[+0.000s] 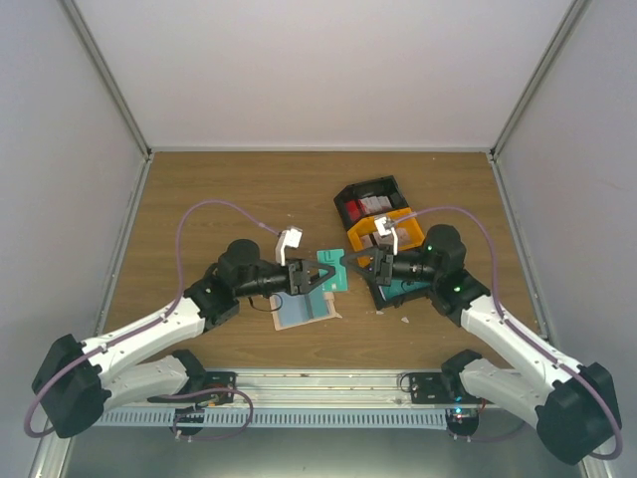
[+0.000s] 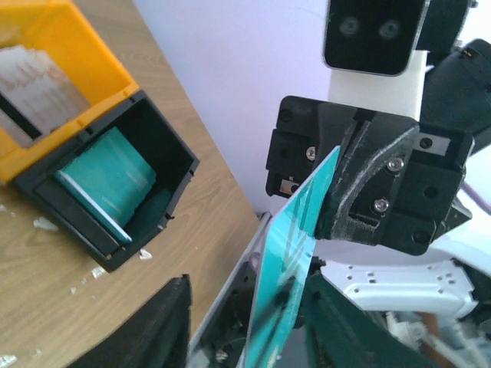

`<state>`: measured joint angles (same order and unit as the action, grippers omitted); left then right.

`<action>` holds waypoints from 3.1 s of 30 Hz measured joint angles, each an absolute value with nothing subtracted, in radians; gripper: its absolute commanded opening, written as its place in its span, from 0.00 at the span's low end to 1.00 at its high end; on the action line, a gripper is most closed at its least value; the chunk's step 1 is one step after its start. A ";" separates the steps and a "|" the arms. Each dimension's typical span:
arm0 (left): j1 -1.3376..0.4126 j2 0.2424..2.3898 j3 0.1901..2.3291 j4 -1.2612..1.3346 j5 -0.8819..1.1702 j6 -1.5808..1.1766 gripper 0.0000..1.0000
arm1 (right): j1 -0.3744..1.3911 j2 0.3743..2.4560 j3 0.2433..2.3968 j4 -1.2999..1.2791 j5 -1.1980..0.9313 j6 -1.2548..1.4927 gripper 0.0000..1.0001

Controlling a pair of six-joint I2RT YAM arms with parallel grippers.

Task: Put the credit cards into the card holder
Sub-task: Pick up the credit card from the storage box, then insert the credit card into the card holder.

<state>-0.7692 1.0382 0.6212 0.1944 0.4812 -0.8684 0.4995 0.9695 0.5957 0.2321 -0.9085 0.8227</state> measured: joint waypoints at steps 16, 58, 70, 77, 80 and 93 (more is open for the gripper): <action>-0.770 0.989 0.579 0.287 0.510 -0.882 0.00 | 0.501 0.934 0.578 0.214 -0.891 0.819 0.25; -0.598 1.009 0.135 0.339 0.352 -0.987 0.00 | 1.005 1.584 0.907 -0.504 0.173 0.714 0.52; -0.551 1.064 0.131 0.392 0.427 -0.986 0.00 | 1.006 1.671 0.929 -0.487 0.149 0.735 0.50; -0.547 1.165 0.131 0.438 0.460 -0.982 0.00 | 1.008 1.681 0.932 -0.485 0.147 0.750 0.45; -0.542 1.214 0.131 0.463 0.472 -0.976 0.00 | 1.009 1.683 0.932 -0.483 0.146 0.754 0.45; -0.533 1.266 0.134 0.540 0.515 -0.969 0.00 | 0.998 1.683 0.923 -0.458 0.106 0.761 0.37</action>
